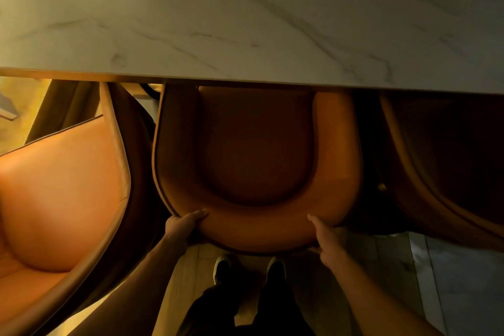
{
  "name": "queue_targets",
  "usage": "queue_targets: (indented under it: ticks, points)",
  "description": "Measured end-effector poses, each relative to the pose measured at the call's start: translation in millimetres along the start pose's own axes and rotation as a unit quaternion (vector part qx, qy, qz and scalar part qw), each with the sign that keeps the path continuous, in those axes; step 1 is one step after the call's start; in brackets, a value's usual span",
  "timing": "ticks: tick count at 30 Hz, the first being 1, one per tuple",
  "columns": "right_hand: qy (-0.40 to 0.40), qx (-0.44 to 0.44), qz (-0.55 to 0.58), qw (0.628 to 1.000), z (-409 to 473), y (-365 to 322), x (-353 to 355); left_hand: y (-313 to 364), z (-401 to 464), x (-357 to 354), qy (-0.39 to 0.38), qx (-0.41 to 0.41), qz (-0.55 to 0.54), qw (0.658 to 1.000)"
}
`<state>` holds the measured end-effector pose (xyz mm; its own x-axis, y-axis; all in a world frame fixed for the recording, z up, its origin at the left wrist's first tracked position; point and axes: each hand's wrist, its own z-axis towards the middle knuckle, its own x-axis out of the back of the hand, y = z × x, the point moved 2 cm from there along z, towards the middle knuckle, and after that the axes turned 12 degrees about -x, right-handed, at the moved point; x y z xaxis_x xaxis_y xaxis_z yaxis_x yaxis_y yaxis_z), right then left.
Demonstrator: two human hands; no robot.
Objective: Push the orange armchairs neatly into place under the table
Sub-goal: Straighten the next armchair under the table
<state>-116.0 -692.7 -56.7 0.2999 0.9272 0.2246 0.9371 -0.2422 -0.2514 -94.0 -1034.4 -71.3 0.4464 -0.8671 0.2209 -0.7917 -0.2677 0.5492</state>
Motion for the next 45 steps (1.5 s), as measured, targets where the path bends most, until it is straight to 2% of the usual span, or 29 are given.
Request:
queue_targets:
  ticks: [6,11,14,18,21,25,29,32,38,41,45]
  points:
    - [0.016,0.002,0.013,1.0,-1.6,-0.2,1.1,-1.9,-3.0,0.6,-0.008,-0.013,0.009,1.0]
    - [0.046,0.015,-0.019,0.999,-2.9,1.9,0.6,-6.8,-5.9,2.6,-0.02,-0.028,-0.02,0.999]
    - [0.097,0.052,-0.032,0.993,-7.9,7.5,-3.9,-9.7,-11.3,3.9,-0.033,-0.042,-0.025,0.998]
    - [0.145,0.094,-0.041,0.984,-22.9,17.2,-13.9,-9.2,-20.5,13.5,-0.043,-0.085,0.029,0.995]
    - [0.156,0.139,-0.094,0.973,-35.0,21.2,-18.0,-6.2,-25.5,24.8,-0.033,-0.162,0.096,0.982]
    - [0.182,0.188,-0.259,0.93,-49.3,27.0,-23.0,-7.1,-28.9,45.5,-0.055,-0.251,0.154,0.954]
    - [0.228,0.274,-0.425,0.832,-64.9,35.4,-35.2,-8.3,-37.9,68.3,-0.076,-0.348,0.228,0.906]
    - [0.197,0.351,-0.464,0.789,-78.8,39.5,-53.9,-8.3,-48.2,82.8,-0.049,-0.398,0.267,0.876]
    - [0.094,0.427,-0.512,0.74,-99.2,50.6,-96.2,-17.9,-65.4,113.2,-0.019,-0.426,0.315,0.848]
    - [0.068,0.438,-0.55,0.707,-103.4,58.3,-116.6,-25.9,-70.7,135.0,-0.006,-0.391,0.333,0.858]
    - [0.029,0.462,-0.573,0.676,-109.4,66.2,-140.6,-34.4,-83.1,172.9,0.047,-0.395,0.335,0.854]
